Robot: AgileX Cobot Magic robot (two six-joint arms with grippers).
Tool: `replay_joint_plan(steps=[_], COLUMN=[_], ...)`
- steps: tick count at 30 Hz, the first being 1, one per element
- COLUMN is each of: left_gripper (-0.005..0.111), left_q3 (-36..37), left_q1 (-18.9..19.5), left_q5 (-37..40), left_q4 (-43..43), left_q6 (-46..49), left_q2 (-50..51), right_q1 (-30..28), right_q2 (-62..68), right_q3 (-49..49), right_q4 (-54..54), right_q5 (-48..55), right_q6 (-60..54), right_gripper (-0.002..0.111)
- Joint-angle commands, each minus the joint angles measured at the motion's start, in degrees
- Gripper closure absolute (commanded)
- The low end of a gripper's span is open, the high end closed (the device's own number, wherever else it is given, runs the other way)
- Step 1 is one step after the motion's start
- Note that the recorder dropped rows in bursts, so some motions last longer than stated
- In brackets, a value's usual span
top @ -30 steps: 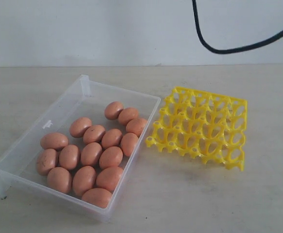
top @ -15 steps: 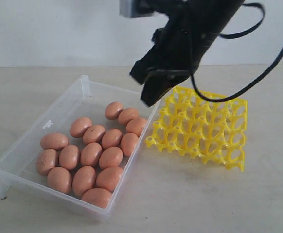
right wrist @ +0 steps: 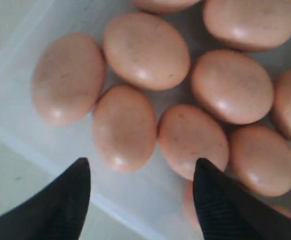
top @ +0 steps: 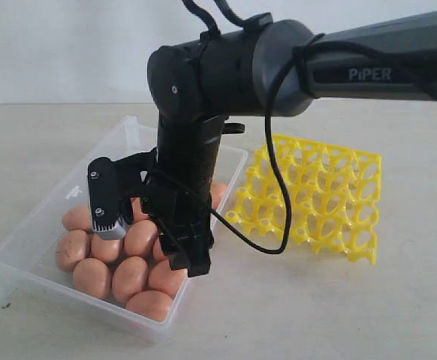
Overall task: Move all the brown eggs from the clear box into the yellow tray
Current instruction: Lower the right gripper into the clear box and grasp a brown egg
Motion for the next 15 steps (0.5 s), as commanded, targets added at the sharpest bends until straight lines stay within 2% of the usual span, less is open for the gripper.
replay_joint_plan(steps=[1,4,10,15], left_gripper=[0.111,0.111,0.111,0.111], left_q3=[-0.2,-0.2,-0.2,-0.2], left_q1=[-0.3,-0.3,-0.3,-0.3], left_q5=[-0.5,-0.5,-0.5,-0.5], left_q4=[-0.1,-0.1,-0.1,-0.1], left_q6=[0.2,0.2,0.2,0.2], left_q2=[0.2,0.2,0.2,0.2], right_q1=[0.0,0.0,0.0,-0.3], right_q2=[0.7,1.6,2.6,3.8], right_q3=[-0.4,-0.4,-0.4,-0.3], right_q4=[-0.4,-0.3,-0.6,-1.5], right_q5=[-10.9,-17.3,-8.1,-10.3], right_q6=[-3.9,-6.1,-5.5,-5.5], right_gripper=[0.049,0.049,0.049,0.049])
